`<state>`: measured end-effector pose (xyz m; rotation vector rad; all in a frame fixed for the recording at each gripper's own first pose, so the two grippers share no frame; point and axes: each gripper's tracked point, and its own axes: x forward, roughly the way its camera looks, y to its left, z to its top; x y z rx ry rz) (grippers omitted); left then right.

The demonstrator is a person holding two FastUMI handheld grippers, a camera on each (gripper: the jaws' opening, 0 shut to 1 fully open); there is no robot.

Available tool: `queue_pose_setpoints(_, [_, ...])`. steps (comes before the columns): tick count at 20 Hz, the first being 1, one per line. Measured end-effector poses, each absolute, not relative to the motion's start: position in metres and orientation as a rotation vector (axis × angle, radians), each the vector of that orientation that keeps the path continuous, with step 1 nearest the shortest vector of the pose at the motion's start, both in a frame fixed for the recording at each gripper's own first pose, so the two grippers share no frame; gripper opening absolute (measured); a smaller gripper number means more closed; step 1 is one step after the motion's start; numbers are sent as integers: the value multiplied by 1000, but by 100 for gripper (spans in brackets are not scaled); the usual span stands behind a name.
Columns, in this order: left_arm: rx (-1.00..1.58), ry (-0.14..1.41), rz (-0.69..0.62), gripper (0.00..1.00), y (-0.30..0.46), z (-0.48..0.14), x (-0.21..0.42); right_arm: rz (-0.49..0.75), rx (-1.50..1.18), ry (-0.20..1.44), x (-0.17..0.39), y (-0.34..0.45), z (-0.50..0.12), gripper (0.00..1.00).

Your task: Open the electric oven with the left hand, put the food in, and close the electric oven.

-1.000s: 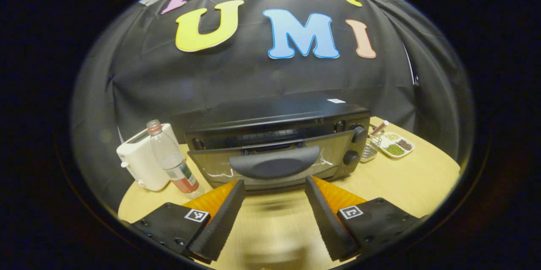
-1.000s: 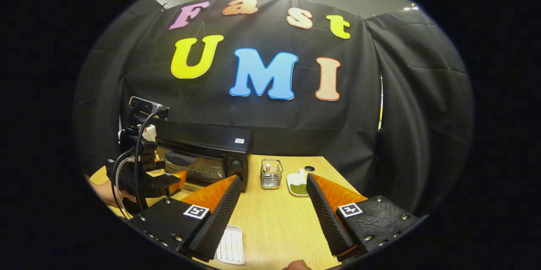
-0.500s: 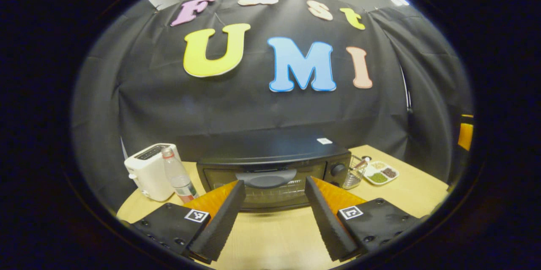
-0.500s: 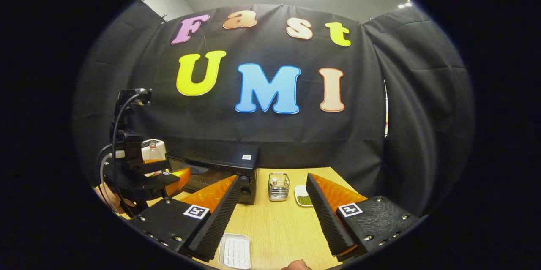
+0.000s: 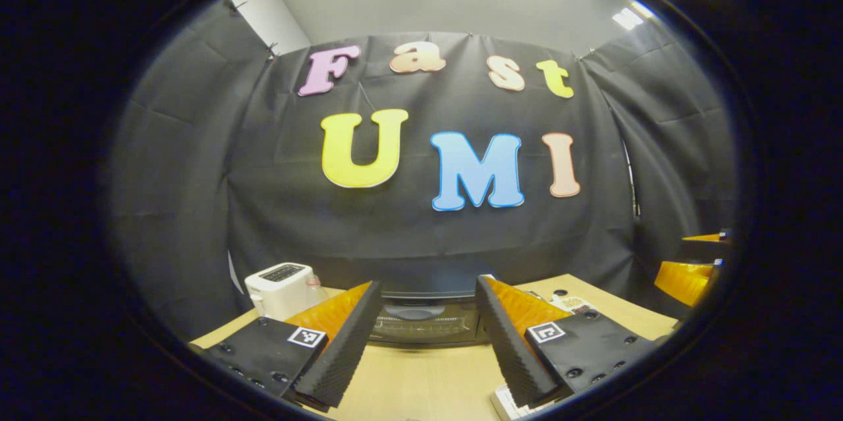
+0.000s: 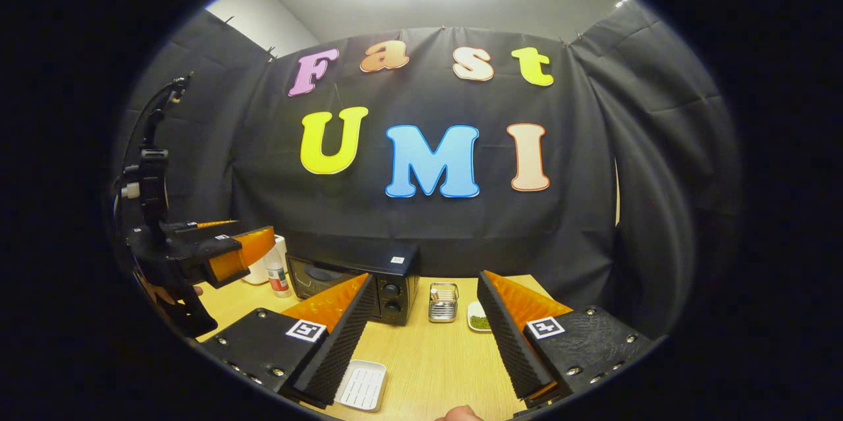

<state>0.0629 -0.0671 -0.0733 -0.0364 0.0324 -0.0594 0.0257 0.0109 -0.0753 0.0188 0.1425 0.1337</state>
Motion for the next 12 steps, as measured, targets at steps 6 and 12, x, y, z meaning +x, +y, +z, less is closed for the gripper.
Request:
queue_pose_setpoints(6, [-20,7,-50,100,-77,-50,8,115,34,89,12,-13,-53,95])
queue_pose_setpoints(12, [-6,-24,-43,100,-54,-32,-26,84,20,50,-5,-13,-38,95])
